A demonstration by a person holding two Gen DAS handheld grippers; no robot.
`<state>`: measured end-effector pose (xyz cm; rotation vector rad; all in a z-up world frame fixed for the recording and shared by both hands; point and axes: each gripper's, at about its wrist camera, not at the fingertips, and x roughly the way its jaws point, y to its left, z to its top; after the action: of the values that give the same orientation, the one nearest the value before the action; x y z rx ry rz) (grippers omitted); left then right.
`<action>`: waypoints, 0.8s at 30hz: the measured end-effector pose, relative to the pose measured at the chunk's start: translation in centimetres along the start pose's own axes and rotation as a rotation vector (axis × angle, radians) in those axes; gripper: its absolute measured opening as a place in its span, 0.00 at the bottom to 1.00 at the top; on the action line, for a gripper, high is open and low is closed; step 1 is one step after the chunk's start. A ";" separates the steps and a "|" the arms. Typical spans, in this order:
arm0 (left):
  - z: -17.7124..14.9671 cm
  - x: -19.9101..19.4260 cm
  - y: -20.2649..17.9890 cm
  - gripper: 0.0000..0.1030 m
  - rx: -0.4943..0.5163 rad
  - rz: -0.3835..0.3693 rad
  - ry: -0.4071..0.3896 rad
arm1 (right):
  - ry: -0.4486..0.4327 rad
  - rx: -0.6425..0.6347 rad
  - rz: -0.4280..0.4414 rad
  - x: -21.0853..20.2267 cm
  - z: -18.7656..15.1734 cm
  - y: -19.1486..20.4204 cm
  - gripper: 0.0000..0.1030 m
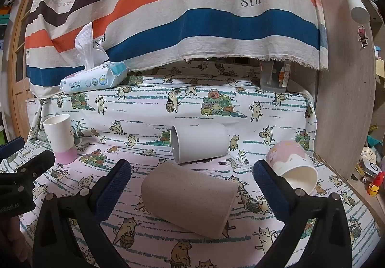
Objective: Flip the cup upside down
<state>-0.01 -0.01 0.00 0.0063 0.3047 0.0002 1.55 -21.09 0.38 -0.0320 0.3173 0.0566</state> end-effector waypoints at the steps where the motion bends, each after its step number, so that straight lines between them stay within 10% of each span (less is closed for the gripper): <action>1: 0.0 0.0 0.0 1.00 -0.003 -0.001 0.002 | -0.002 0.002 0.001 0.0 0.0 0.0 0.99; 24: -0.1 -0.1 0.4 1.00 -0.010 -0.008 0.003 | -0.005 0.002 -0.006 -0.3 0.0 0.0 0.99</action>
<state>-0.12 0.38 -0.10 -0.0051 0.3079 -0.0064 1.24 -21.07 0.44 -0.0304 0.3120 0.0505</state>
